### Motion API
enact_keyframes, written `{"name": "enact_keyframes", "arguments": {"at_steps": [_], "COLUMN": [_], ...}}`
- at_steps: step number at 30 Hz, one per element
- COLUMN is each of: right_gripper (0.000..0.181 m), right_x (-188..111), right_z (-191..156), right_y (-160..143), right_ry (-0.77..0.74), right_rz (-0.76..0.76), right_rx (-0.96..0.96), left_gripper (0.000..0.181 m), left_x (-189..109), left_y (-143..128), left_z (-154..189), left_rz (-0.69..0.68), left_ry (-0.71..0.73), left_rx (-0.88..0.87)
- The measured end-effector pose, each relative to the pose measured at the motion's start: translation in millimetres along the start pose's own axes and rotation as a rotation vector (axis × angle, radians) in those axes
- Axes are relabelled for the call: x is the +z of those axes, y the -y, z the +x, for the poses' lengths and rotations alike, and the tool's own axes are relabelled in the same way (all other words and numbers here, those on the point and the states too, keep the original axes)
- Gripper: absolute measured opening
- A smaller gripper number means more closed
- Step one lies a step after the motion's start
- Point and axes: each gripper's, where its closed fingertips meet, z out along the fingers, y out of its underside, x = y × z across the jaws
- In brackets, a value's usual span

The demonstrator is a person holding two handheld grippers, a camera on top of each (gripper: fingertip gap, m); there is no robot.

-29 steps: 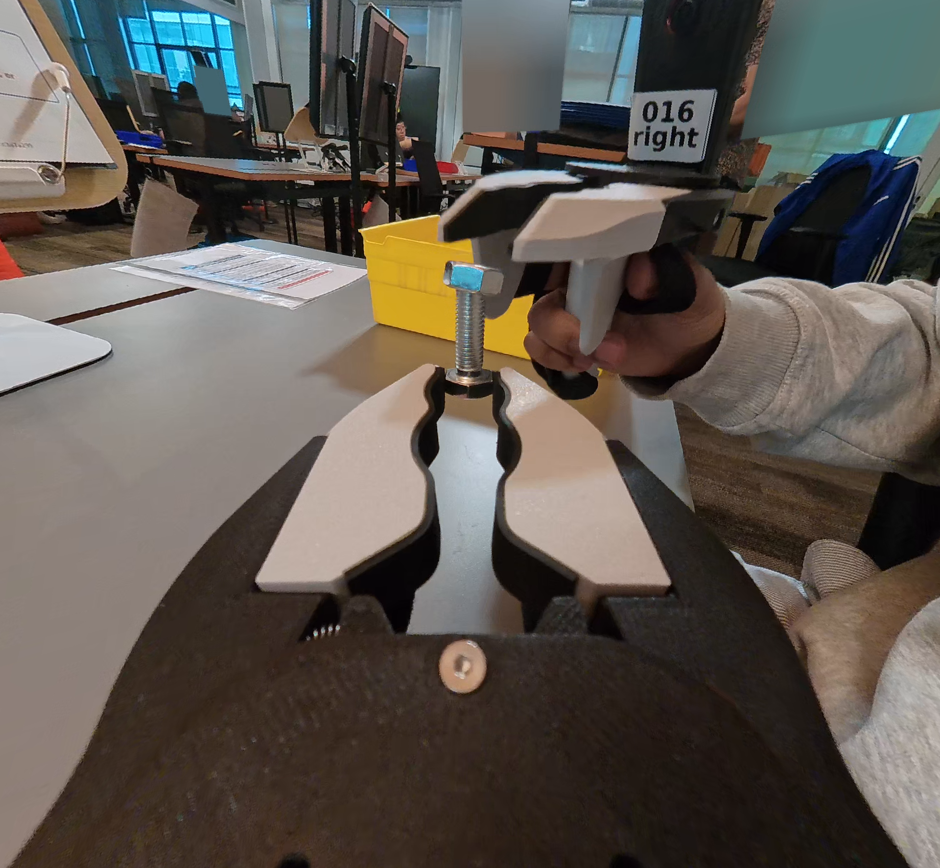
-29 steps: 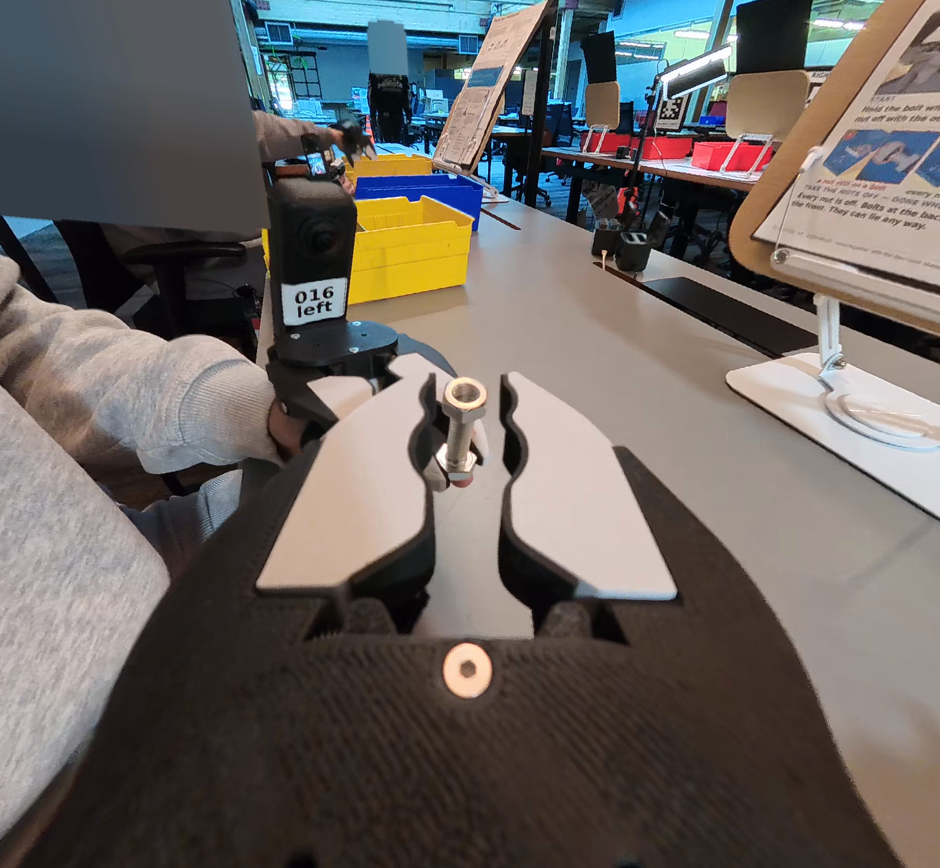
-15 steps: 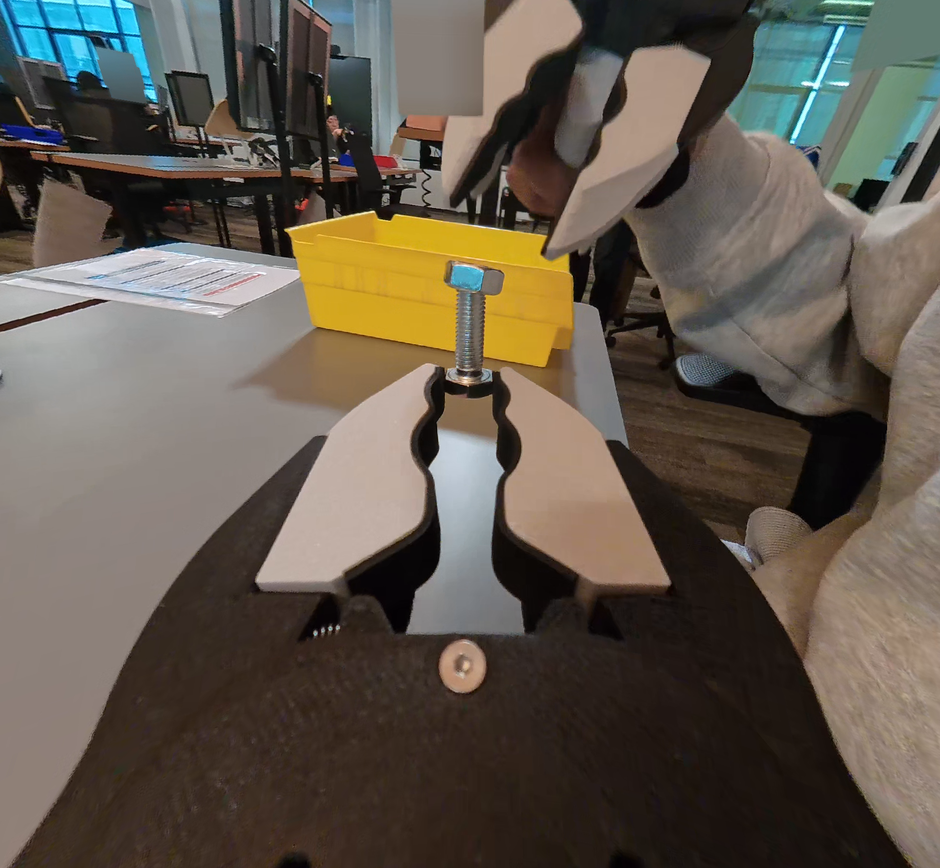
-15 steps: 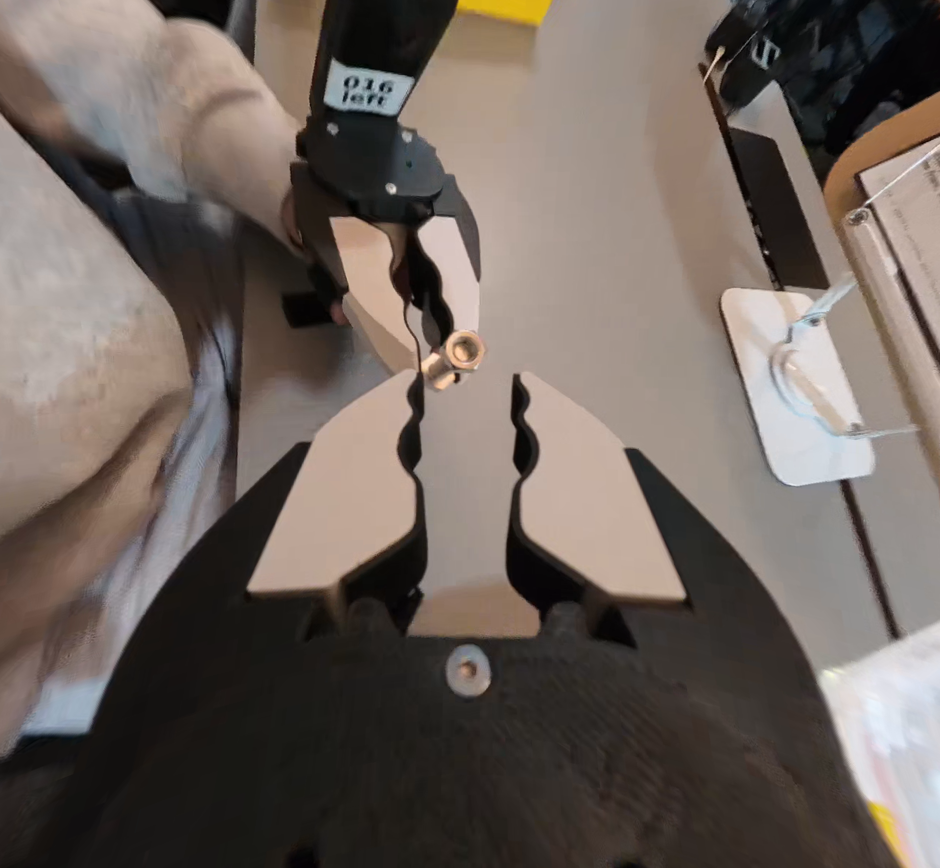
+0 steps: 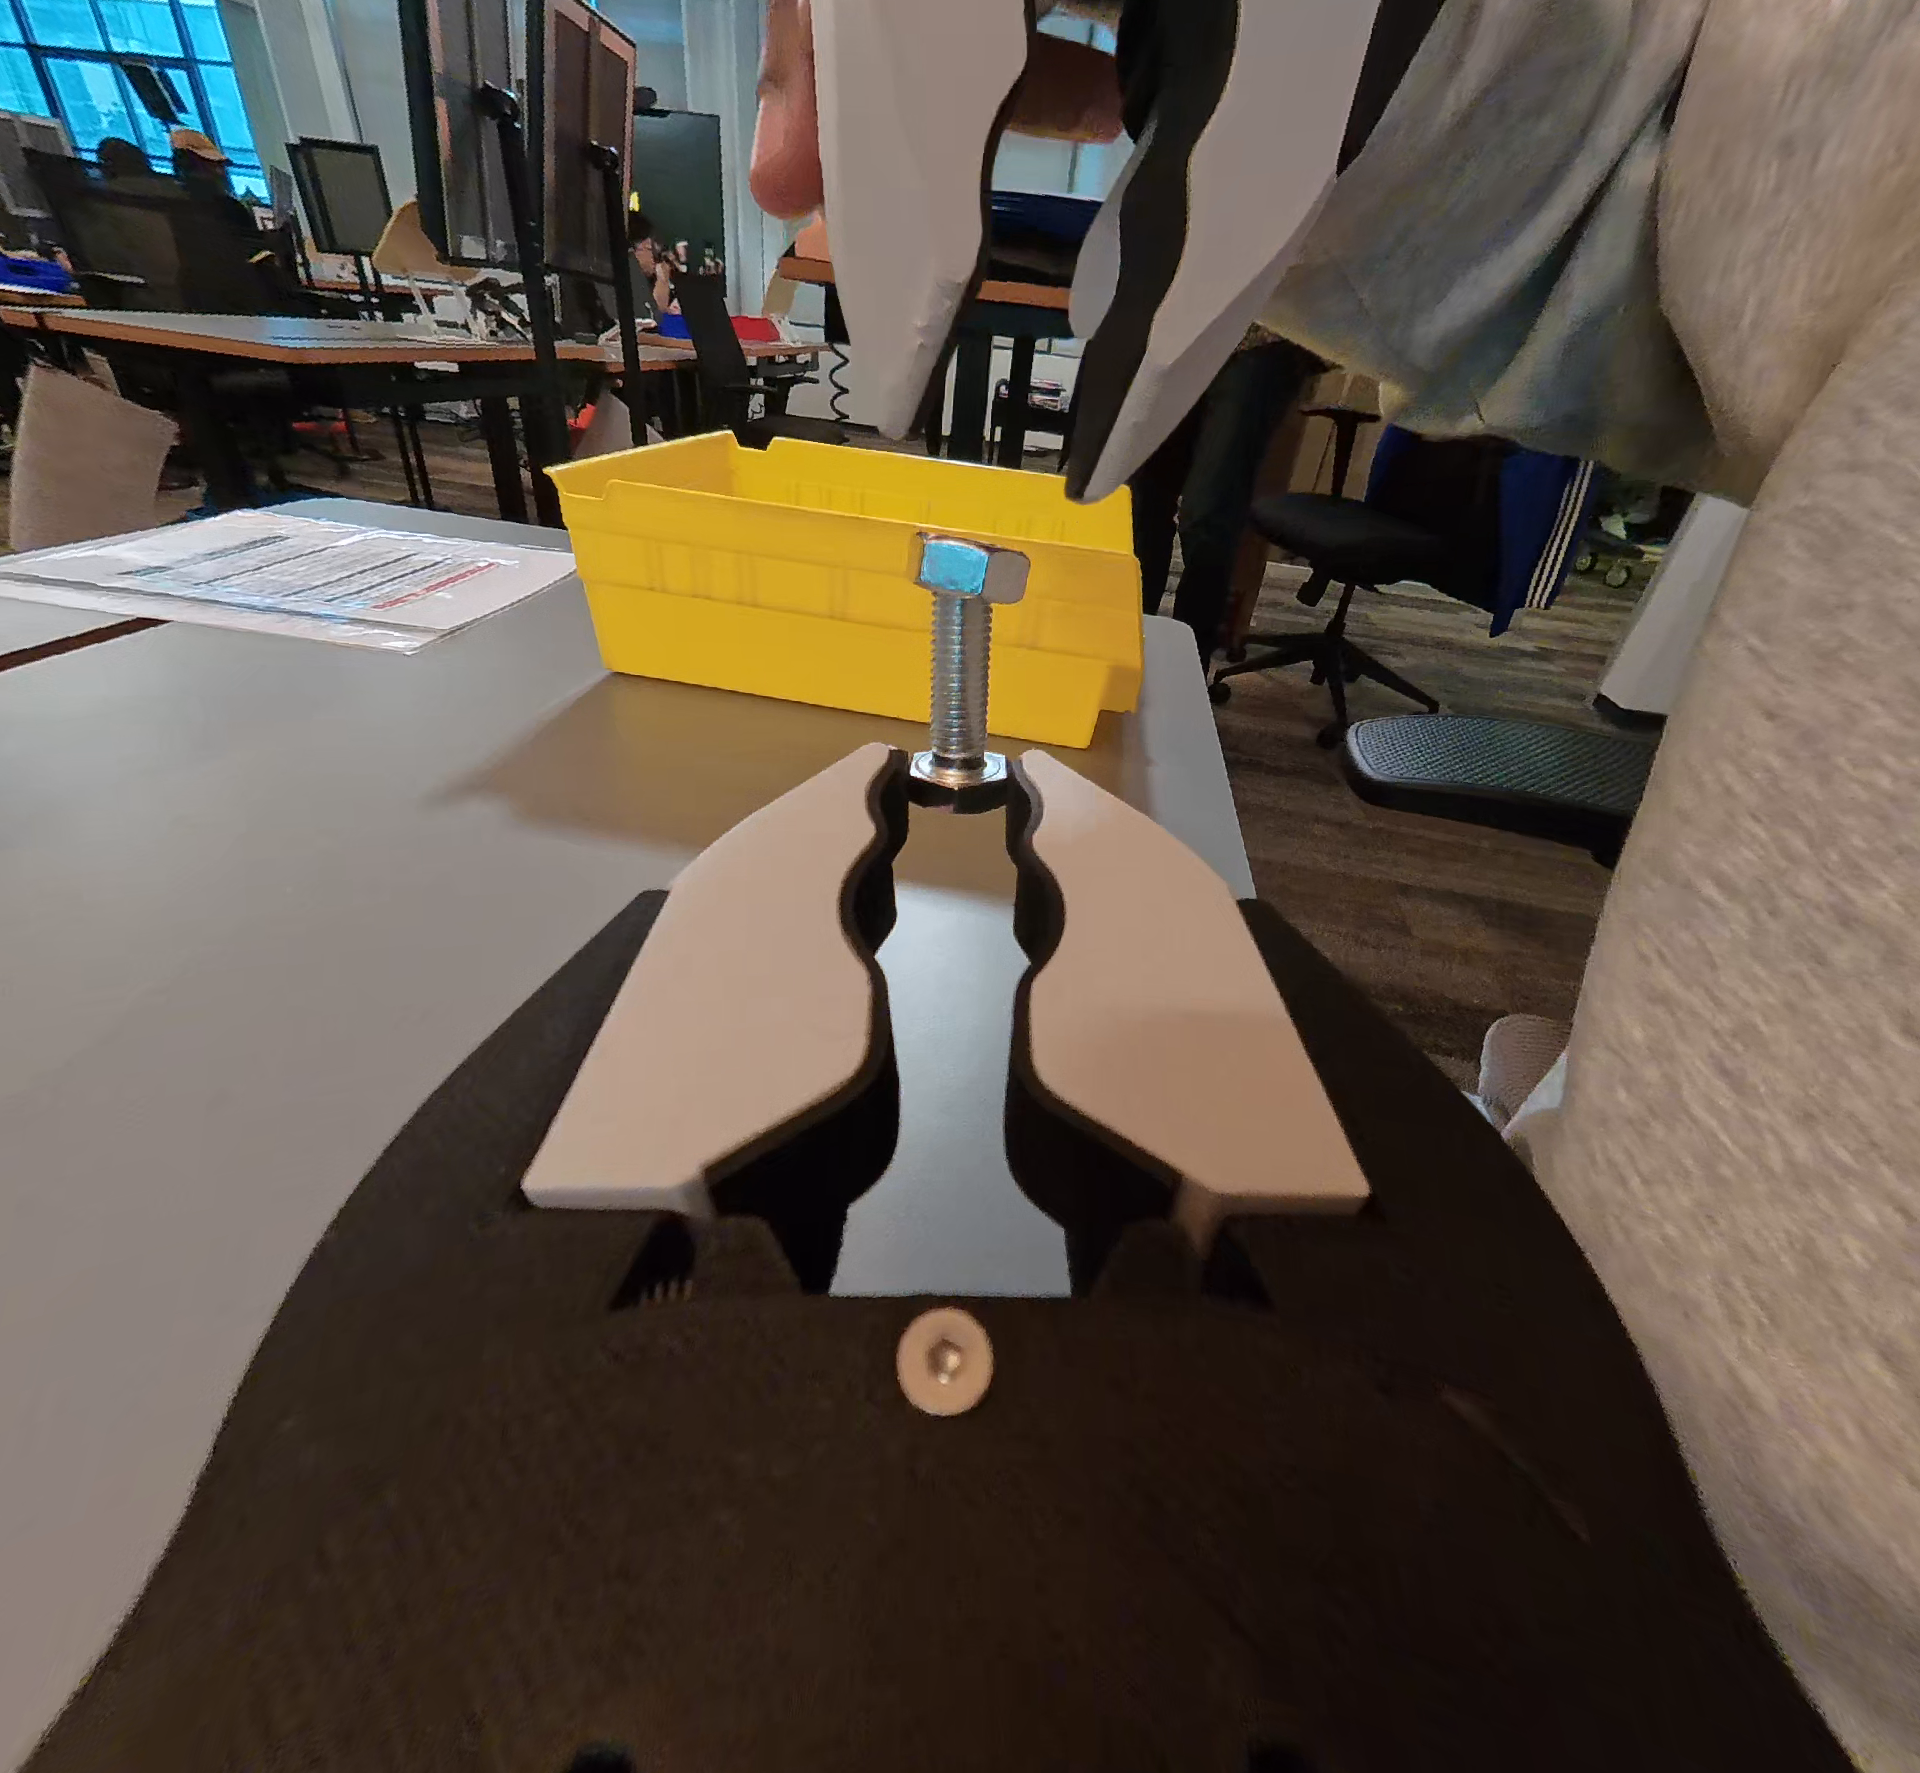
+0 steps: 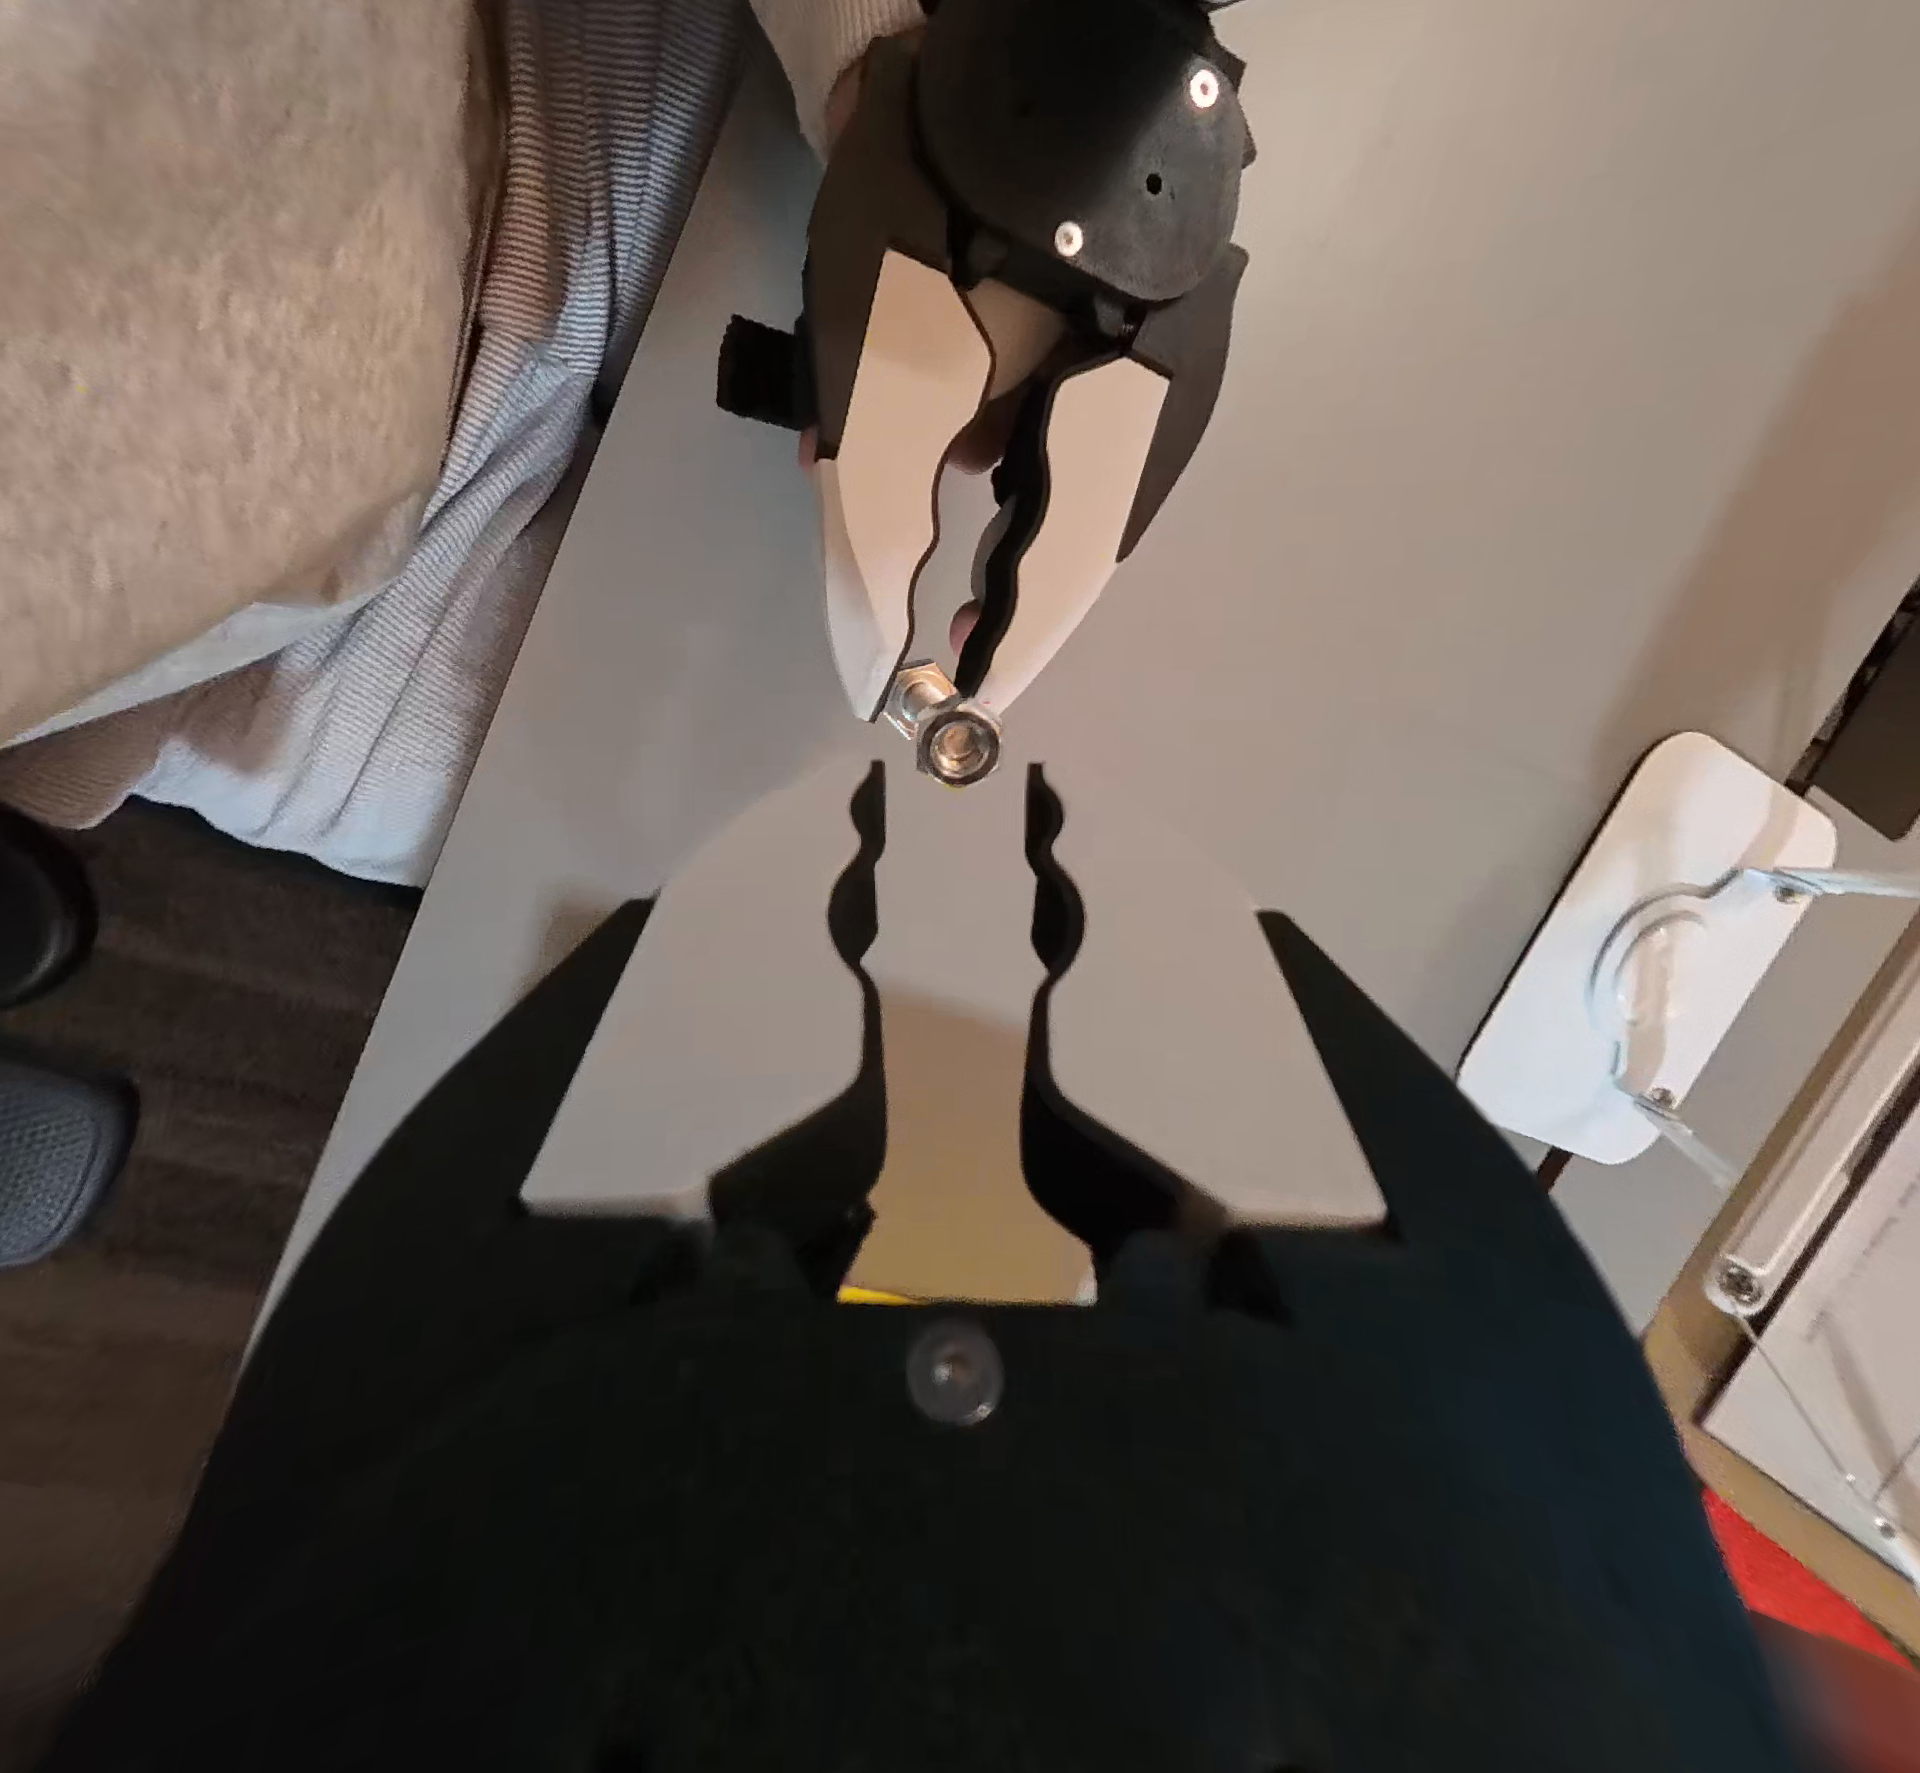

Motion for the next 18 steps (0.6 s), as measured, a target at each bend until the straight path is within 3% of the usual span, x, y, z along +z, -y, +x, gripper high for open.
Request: {"name": "enact_keyframes", "arguments": {"at_steps": [1,8,18], "right_gripper": [0.026,0.028,0.017], "right_x": [0.5,12.5,13.2], "right_z": [0.2,0.3,1.1], "right_y": [0.1,-1.9,3.1], "right_ry": [0.017,0.074,0.096], "right_rz": [-0.005,-0.041,-0.038], "right_rx": [-0.003,-0.034,-0.054], "left_gripper": [0.018,0.018,0.018], "left_x": [-0.3,-1.4,-1.5], "left_y": [0.3,2.3,2.5], "left_z": [0.0,0.8,0.4], "left_rz": [0.002,0.014,0.014], "left_ry": [-0.002,-0.011,-0.011], "left_rx": [-0.003,-0.013,-0.015]}}
